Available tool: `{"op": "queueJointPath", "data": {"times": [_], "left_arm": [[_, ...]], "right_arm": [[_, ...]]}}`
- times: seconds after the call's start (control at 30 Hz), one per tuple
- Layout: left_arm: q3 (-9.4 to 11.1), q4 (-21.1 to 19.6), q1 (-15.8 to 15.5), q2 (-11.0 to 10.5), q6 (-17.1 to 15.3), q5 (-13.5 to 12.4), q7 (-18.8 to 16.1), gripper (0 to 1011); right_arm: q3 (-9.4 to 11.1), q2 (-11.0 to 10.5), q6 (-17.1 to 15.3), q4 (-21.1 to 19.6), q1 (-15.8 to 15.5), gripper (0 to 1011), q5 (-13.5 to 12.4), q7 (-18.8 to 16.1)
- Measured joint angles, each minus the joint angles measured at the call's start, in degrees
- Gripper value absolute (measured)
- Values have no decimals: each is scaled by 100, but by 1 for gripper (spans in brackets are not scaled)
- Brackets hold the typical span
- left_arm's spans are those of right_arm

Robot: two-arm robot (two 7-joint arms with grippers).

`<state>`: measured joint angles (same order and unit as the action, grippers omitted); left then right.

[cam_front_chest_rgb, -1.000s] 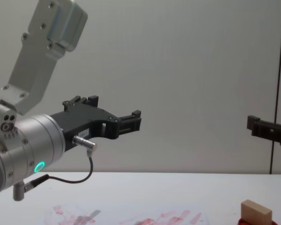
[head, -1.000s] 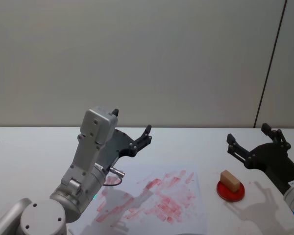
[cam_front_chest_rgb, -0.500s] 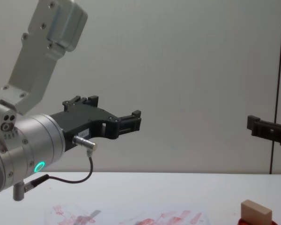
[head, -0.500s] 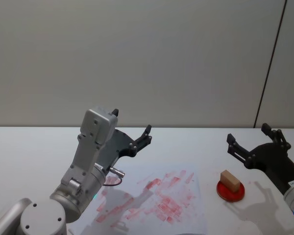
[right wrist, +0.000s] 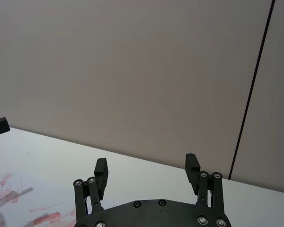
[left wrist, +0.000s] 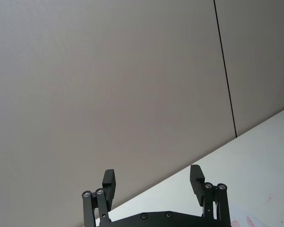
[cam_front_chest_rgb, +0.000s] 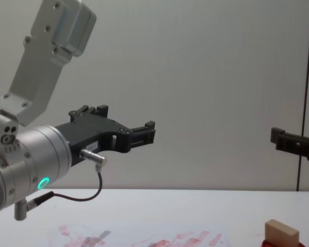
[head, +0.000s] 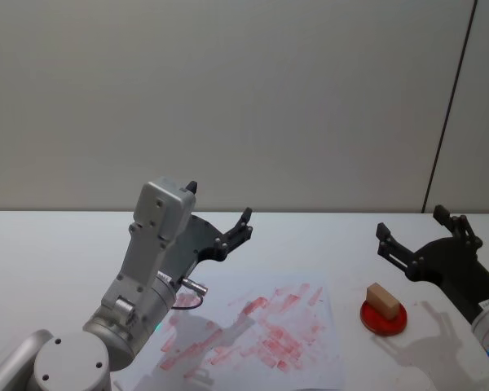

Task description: Use the one hand to pick up the stamp and affix it onto the A4 paper.

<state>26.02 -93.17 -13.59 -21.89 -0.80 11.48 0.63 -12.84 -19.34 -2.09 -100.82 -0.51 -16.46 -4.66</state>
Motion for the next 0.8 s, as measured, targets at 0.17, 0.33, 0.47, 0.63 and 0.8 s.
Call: {"op": "queueJointPath", "data": {"times": [0.17,0.33,0.47,0.63,0.8], "left_arm": [[0,0,0,0,0,0,0,1002],[0,0,0,0,0,0,0,1003],[0,0,0,0,0,0,0,1002],[0,0,0,0,0,0,0,1002],[0,0,0,0,0,0,0,1002]], "right_arm": [[11,-13,-59,85,70,1001,13,-175],[20,-38,-163,221,152,1001,81,-435],[21,-56,-254,336,208,1001,155,-602],[4,-68,-394,531,287,1001,279,-825],[-19,-61,-545,738,377,1001,401,-982]]}}
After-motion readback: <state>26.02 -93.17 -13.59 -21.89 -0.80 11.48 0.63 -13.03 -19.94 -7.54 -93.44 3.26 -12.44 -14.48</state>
